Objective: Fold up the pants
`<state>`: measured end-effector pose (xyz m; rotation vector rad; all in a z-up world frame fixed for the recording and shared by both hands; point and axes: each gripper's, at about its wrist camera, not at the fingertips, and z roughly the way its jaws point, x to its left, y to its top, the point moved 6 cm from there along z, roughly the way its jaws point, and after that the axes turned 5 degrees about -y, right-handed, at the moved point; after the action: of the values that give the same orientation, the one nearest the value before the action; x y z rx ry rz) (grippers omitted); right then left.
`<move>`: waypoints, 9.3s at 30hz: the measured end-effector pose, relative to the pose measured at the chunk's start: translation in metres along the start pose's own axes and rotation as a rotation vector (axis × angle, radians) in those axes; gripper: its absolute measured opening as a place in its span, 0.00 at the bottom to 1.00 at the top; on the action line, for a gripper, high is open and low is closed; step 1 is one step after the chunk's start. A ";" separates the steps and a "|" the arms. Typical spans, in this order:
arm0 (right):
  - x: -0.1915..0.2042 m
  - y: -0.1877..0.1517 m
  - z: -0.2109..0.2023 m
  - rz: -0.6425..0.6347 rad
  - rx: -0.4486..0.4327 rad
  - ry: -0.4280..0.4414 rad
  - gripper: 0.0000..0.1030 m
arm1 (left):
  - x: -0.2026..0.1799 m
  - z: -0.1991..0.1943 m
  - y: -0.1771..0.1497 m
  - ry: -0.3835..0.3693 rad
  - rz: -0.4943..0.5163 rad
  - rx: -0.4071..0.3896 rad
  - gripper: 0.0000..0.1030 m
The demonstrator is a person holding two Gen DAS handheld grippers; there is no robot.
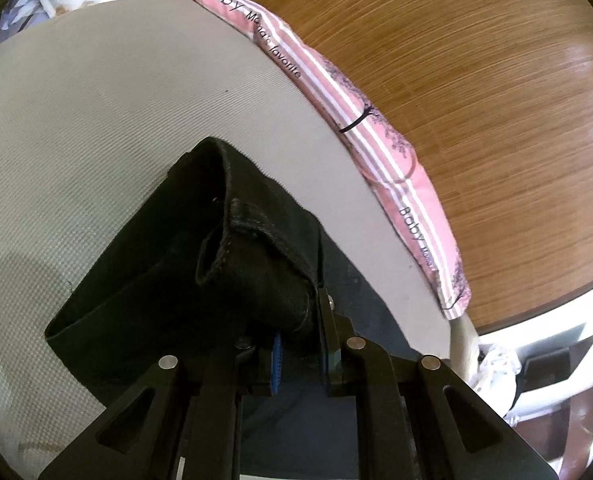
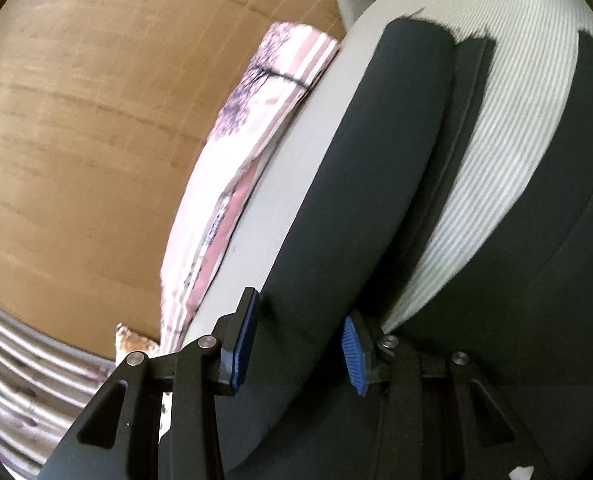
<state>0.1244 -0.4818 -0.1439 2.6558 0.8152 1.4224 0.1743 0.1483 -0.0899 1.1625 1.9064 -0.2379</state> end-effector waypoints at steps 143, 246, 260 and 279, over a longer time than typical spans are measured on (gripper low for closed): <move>-0.006 -0.077 -0.073 -0.738 -0.006 -0.648 0.26 | -0.135 0.142 -0.249 -0.031 0.847 0.653 0.24; 0.148 -0.150 0.045 -0.985 0.243 -0.286 0.40 | -0.132 0.102 -0.145 -0.012 0.936 0.333 0.32; 0.072 -0.114 0.055 -0.914 0.182 -0.460 0.32 | -0.136 0.210 -0.133 0.013 0.862 0.443 0.32; -0.001 -0.045 -0.114 -0.414 0.055 -0.390 0.38 | -0.146 0.157 -0.207 0.014 0.912 0.439 0.36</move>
<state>0.0155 -0.4689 -0.0898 2.4722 1.2638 0.7685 0.1269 -0.1433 -0.1283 2.1946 1.1798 -0.1366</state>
